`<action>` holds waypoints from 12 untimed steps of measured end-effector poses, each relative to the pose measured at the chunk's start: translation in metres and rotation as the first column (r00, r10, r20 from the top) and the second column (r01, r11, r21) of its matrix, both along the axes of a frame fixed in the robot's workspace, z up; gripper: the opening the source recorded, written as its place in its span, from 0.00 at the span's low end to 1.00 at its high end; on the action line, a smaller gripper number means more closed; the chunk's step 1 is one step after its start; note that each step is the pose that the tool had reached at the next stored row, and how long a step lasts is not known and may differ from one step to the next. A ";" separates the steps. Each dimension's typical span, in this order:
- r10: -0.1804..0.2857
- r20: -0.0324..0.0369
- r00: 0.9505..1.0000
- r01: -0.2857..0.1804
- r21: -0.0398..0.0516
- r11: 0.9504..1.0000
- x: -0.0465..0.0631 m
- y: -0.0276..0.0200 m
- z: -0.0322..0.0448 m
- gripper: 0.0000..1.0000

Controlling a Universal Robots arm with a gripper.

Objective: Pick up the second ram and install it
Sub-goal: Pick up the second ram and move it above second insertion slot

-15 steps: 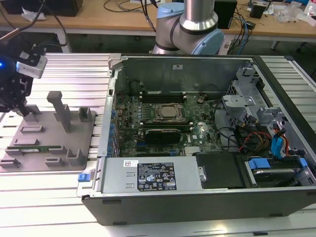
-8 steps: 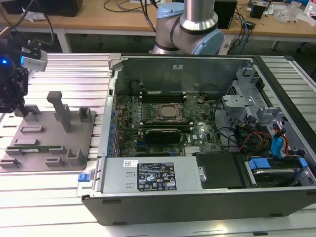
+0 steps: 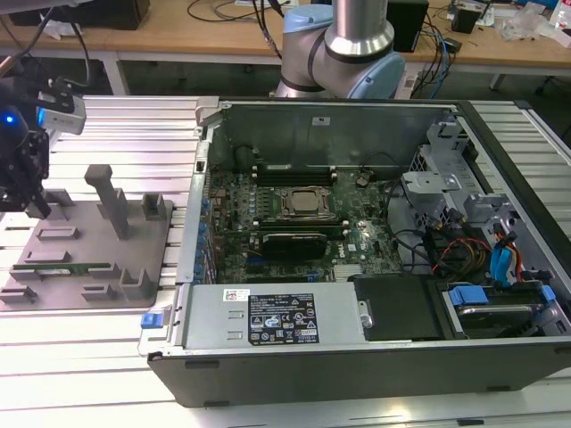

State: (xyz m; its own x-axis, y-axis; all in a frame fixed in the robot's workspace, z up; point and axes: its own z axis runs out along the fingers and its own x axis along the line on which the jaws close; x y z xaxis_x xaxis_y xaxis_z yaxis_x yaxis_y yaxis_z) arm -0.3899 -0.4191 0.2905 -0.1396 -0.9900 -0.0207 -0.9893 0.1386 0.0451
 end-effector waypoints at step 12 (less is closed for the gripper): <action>0.024 0.000 1.000 -0.024 0.001 1.000 -0.002 -0.0222 -0.0216 0.08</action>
